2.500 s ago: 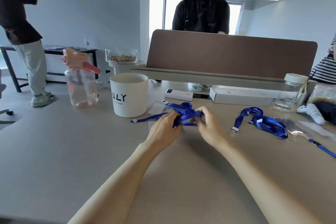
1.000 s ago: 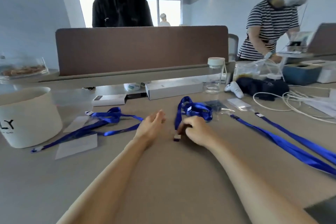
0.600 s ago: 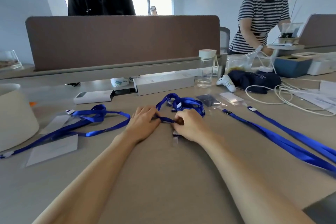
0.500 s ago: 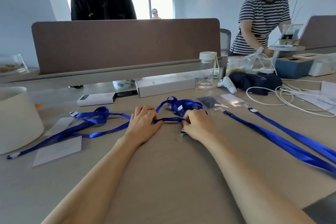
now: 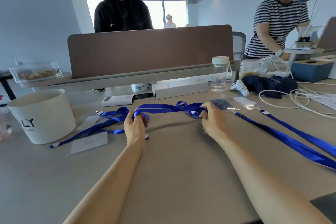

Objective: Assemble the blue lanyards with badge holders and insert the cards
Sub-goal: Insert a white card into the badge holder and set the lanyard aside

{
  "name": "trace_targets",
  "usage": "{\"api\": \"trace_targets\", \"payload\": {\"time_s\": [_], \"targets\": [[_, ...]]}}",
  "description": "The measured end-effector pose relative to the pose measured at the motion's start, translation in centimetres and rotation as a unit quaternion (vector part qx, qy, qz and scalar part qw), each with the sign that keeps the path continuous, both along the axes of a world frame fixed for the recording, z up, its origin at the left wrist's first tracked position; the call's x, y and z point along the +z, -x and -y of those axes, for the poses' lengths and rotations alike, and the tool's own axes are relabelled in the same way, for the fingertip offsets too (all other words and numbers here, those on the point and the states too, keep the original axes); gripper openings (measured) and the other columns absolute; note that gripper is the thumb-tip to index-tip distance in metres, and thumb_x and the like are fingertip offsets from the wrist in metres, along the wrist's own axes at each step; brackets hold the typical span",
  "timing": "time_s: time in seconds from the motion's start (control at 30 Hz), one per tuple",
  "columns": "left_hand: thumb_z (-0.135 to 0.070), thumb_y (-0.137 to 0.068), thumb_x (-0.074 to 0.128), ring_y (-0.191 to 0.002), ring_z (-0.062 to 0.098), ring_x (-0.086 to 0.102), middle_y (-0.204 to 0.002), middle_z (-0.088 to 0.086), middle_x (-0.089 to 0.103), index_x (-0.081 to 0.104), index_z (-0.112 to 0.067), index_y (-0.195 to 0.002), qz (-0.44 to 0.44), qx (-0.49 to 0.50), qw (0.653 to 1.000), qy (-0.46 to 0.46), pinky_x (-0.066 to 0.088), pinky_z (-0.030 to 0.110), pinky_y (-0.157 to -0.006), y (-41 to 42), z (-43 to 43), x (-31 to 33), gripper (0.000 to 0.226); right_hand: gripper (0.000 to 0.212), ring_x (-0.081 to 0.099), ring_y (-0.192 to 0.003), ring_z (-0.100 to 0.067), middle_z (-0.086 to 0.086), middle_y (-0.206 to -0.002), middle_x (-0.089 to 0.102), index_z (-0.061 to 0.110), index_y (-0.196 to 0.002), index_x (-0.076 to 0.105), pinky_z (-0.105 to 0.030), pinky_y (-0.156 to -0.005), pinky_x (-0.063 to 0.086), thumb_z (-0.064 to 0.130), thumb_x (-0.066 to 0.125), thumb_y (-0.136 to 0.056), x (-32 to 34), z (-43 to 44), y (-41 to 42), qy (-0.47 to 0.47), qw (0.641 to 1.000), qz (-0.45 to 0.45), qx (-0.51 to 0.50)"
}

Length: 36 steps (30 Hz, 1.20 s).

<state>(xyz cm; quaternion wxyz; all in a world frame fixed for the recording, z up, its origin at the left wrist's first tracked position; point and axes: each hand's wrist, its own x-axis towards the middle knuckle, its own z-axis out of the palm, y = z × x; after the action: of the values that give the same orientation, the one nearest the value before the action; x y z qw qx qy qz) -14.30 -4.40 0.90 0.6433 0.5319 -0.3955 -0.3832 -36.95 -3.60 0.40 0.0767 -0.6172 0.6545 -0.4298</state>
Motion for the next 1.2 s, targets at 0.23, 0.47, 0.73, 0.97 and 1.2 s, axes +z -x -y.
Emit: {"api": "trace_targets", "payload": {"time_s": [0.23, 0.47, 0.73, 0.97, 1.2], "targets": [[-0.030, -0.088, 0.042, -0.057, 0.018, 0.026, -0.065, 0.001, 0.033, 0.045, -0.021, -0.070, 0.046, 0.013, 0.998, -0.042, 0.045, 0.031, -0.040, -3.8, -4.0, 0.4, 0.020, 0.020, 0.053, -0.073, -0.007, 0.002, -0.092, 0.058, 0.016, -0.117, 0.048, -0.022, -0.061, 0.037, 0.011, 0.038, -0.101, -0.2, -2.1, -5.6, -0.006, 0.993, -0.017, 0.119], [-0.026, -0.083, 0.046, -0.057, 0.018, 0.032, -0.063, -0.003, 0.041, 0.044, -0.019, -0.070, 0.103, 0.046, 0.993, -0.027, 0.039, 0.025, -0.041, -11.6, -7.8, 0.7, 0.015, 0.022, 0.050, -0.063, -0.015, 0.005, -0.068, 0.055, 0.026, -0.092, 0.056, -0.030, -0.059, 0.036, 0.011, 0.041, -0.094, 0.2, -3.9, -12.5, -0.085, 0.969, -0.029, 0.228], [-0.050, -0.081, 0.058, -0.099, 0.024, 0.053, -0.098, 0.000, 0.062, 0.051, -0.022, -0.101, 0.293, 0.085, 0.952, -0.031, 0.046, 0.036, -0.080, -21.9, -9.1, -0.4, 0.035, 0.019, 0.050, -0.062, -0.012, 0.004, -0.073, 0.061, 0.025, -0.092, 0.060, -0.029, -0.063, 0.039, 0.015, 0.045, -0.091, 0.6, -3.2, -22.5, -0.131, 0.942, 0.052, 0.306], [-0.028, -0.090, 0.047, -0.123, 0.024, 0.035, -0.137, -0.003, 0.043, 0.053, -0.024, -0.122, 0.527, 0.167, 0.833, 0.011, 0.026, 0.038, -0.099, -22.7, -7.0, -1.4, 0.033, 0.031, 0.052, -0.090, -0.010, 0.003, -0.105, 0.053, 0.032, -0.100, 0.064, -0.024, -0.081, 0.034, 0.012, 0.040, -0.097, 0.3, -2.1, -27.4, -0.112, 0.925, 0.042, 0.360], [-0.013, -0.088, 0.036, -0.107, 0.020, 0.050, -0.103, -0.004, 0.067, 0.056, -0.021, -0.108, 0.553, -0.024, 0.828, 0.088, 0.023, 0.027, -0.095, -18.8, -3.7, -1.0, 0.030, 0.026, 0.056, -0.087, -0.002, 0.007, -0.100, 0.064, 0.019, -0.111, 0.066, -0.016, -0.080, 0.041, 0.005, 0.051, -0.095, -0.4, -1.0, -26.4, -0.051, 0.936, 0.106, 0.331]]}}
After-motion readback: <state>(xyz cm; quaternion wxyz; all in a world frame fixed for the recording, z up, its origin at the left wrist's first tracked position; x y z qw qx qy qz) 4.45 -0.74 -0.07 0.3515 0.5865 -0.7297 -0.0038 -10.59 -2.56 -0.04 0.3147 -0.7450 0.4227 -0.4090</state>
